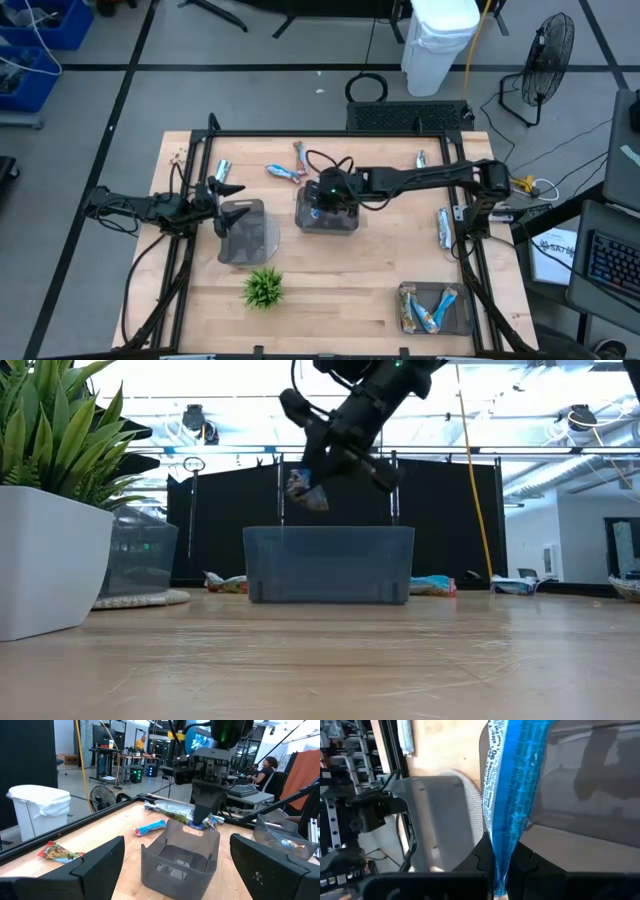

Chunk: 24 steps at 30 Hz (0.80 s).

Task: Pick and place Granola Bars by type
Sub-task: Put the blue granola bar into the top black bin

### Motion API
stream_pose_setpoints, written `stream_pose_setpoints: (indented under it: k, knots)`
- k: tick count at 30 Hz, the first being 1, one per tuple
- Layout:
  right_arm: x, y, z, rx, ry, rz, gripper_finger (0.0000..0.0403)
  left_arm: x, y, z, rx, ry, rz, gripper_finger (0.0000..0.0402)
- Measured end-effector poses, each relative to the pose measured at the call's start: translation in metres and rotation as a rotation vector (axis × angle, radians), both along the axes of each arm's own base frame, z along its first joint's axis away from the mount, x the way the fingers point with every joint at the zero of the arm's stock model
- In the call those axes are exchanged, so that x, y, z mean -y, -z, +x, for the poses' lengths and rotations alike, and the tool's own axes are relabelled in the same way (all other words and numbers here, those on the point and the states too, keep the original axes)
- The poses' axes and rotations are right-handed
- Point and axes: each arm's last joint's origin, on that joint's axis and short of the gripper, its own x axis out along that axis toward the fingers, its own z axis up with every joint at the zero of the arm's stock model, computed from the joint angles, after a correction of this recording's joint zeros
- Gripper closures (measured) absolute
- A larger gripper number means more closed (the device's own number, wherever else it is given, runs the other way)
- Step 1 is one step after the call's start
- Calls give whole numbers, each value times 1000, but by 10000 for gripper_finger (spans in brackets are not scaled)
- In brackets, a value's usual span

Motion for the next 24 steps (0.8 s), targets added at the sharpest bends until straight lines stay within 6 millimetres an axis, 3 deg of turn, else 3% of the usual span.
stream_pose_setpoints:
  k: [12, 24]
  knots:
    - [0, 35, 18, -28, -32, 70, 396, 0, 0, 0, 0, 0, 0, 41]
    - [0, 49, 23, -49, -52, 93, 396, 0, 0, 0, 0, 0, 0, 41]
